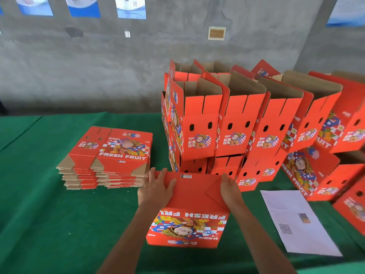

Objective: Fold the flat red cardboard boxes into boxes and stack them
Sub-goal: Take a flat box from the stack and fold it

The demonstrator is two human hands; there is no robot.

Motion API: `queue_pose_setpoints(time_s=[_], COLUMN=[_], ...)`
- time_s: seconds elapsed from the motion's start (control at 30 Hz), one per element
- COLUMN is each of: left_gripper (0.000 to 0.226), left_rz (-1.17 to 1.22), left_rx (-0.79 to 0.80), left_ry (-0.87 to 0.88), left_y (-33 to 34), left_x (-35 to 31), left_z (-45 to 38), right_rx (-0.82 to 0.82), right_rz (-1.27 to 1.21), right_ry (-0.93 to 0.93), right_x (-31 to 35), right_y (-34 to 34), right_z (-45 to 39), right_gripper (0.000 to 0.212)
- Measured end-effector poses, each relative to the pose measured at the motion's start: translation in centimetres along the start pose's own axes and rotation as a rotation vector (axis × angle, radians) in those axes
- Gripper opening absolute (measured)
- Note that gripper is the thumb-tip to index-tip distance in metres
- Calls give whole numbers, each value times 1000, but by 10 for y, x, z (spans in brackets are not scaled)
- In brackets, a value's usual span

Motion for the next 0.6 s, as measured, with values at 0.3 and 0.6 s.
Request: queue_pose_setpoints(time_s=[0.3,0.6], left_gripper=[70,71], left_rz=[7,19], left_rx=[-5,-56], left_ry=[-13,-13], left_y=[0,-1], left_x=[17,21], left_z=[6,11], right_rx=[592,705], right_rz=[10,-205], right_ry=[601,672], right_x=[-52,-69], right_y=[-16,-16], right_z=[39,46], right_gripper=[89,78])
Point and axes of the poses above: each hand's wrist, its own z-axis away from the middle knuckle, its own y-axis out of the palm, x = y × z, the point moved 3 cm from there along -z, towards the middle knuckle, and after that the axes turned 6 degrees about -x, right-handed, at the moved point
